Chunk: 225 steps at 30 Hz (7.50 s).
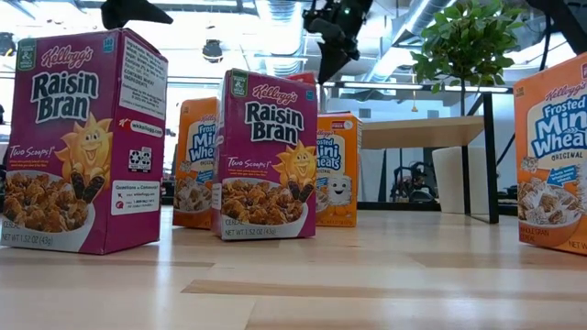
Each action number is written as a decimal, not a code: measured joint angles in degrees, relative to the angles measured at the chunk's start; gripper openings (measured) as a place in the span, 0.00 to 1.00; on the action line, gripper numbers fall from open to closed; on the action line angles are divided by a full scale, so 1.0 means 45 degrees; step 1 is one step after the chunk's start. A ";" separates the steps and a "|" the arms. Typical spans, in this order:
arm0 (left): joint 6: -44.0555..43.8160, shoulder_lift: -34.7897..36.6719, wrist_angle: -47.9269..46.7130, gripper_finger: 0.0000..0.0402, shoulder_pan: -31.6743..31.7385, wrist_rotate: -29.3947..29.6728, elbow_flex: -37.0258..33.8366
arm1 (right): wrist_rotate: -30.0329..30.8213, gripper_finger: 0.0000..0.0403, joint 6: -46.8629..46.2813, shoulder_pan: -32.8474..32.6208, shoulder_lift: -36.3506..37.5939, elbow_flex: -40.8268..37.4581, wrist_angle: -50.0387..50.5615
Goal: Stack cereal on shelf
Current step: Put the right red cereal box on the shelf aligned with the other red cereal box, then put the red cereal box on the shelf aligned with the other red cereal boxes
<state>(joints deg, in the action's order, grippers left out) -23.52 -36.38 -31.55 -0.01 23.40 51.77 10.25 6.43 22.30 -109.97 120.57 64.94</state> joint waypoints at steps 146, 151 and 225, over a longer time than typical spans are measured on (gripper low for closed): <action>-0.0528 -0.3312 -0.3089 0.42 -0.6041 0.1745 0.0527 | 0.2312 0.46 -0.3682 -0.7073 0.2142 0.0024 -0.1784; 0.0650 -0.2355 -0.1984 0.42 -0.6047 0.2375 0.1127 | 0.1219 0.44 -0.2482 -0.6738 0.1905 0.0036 -0.3523; 0.3470 -0.1501 0.3830 0.42 -0.5887 0.2948 0.1462 | -0.1168 0.06 0.2683 -0.6372 0.0850 0.0214 -0.6584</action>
<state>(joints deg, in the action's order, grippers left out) -7.90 -43.13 -14.31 -26.50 36.67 58.35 4.99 18.50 -6.37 -106.15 121.54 35.31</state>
